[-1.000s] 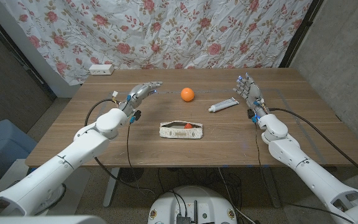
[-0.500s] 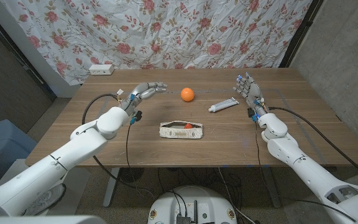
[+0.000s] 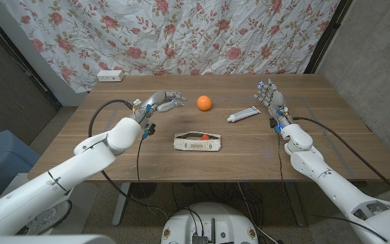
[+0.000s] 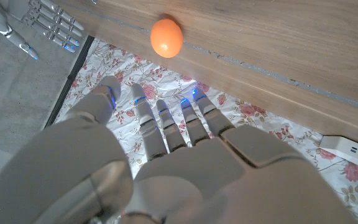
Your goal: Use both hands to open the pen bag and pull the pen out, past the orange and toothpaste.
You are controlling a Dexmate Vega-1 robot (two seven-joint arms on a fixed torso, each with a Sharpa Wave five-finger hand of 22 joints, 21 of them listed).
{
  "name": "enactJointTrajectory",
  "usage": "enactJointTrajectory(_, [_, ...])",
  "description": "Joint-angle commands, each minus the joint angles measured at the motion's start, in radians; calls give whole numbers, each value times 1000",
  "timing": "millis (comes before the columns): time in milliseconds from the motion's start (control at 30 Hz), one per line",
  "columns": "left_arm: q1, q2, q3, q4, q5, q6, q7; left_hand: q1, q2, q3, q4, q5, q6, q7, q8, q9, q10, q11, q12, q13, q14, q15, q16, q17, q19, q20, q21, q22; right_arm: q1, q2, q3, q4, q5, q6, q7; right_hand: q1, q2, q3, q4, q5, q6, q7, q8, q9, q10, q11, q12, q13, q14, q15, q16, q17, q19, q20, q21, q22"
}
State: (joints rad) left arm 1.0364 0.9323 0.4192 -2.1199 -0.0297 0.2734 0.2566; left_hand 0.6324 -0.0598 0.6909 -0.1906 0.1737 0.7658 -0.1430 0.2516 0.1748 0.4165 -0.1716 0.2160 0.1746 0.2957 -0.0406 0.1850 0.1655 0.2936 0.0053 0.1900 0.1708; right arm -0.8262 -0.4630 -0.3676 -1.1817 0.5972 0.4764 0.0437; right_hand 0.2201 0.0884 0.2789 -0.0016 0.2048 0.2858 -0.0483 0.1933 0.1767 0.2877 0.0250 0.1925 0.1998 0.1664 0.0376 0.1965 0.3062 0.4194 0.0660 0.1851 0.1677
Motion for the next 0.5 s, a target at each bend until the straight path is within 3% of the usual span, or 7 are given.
enactJointTrajectory(33, [-4, 54, 48, -115, 171, 142, -33, 33, -8, -14, 2, -2, 38, -7, 3, 2, 25, -9, -1, 3, 17, -64, 3, 2, 13, -3, 8, 1, -25, -14, 10, -28, 5, -10, -17, 3, 6, 2, -9, -3, 7, 1, 1, 3, 7, 0, 4, 0, 2, -8, 8, -1, 3, -12, 5, 3])
enactJointTrajectory(267, [-24, 66, 86, -166, 254, 239, -81, 64, -13, -30, 4, -2, 94, -5, 6, 2, 45, -16, -3, 3, 34, -72, 3, 3, 23, -8, 9, 2, -39, -19, 15, -41, 11, -18, -26, 2, 7, 2, -10, -3, 10, -2, 2, 3, 7, 3, 4, 0, 2, -8, 9, -2, 3, -13, 5, 3])
enactJointTrajectory(500, [-74, 71, 166, -200, 391, 327, -150, 82, -16, -41, 6, -2, 115, -2, 2, 2, 53, -17, -6, 3, 43, -77, 3, 3, 28, -10, 9, 2, -53, -24, 20, -53, 17, -23, -30, 2, 9, 3, -13, -4, 14, -8, 2, 3, 8, 3, 4, -1, 2, -9, 10, -4, 2, -13, 5, 3])
